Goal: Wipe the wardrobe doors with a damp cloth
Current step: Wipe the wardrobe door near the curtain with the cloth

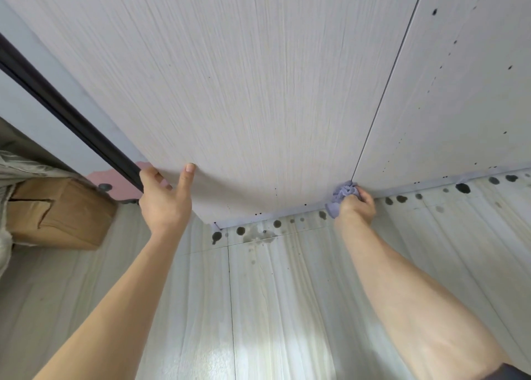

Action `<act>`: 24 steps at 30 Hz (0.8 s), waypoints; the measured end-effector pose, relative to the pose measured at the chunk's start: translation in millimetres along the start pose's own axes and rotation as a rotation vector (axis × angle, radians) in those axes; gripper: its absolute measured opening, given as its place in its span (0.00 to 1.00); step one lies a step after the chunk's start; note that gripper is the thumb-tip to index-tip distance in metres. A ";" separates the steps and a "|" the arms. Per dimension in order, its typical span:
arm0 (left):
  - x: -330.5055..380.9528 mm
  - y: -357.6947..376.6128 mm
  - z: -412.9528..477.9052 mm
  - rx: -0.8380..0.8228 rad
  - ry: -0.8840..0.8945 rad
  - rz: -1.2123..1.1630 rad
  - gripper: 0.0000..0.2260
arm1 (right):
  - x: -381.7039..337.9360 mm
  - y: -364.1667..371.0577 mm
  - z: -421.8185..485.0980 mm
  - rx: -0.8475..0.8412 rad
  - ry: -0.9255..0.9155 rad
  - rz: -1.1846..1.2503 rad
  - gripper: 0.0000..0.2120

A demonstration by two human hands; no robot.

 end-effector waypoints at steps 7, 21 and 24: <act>-1.3 1.6 0.7 0.029 0.008 0.024 0.29 | 58.3 13.9 -27.8 -0.164 0.208 -0.118 0.11; -0.2 0.9 0.6 0.005 -0.004 -0.029 0.29 | 15.9 6.9 -9.2 -0.130 0.143 -0.054 0.13; -0.7 0.0 0.8 -0.002 -0.006 -0.026 0.30 | 39.4 19.8 -44.7 -0.154 0.260 -0.019 0.08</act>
Point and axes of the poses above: each hand's wrist, its own z-axis towards the middle knuckle, its own y-axis out of the palm, x = y × z, the point moved 3 cm from there along z, towards the middle knuckle, and after that the axes turned 7 degrees about -x, right-handed, at the moved point
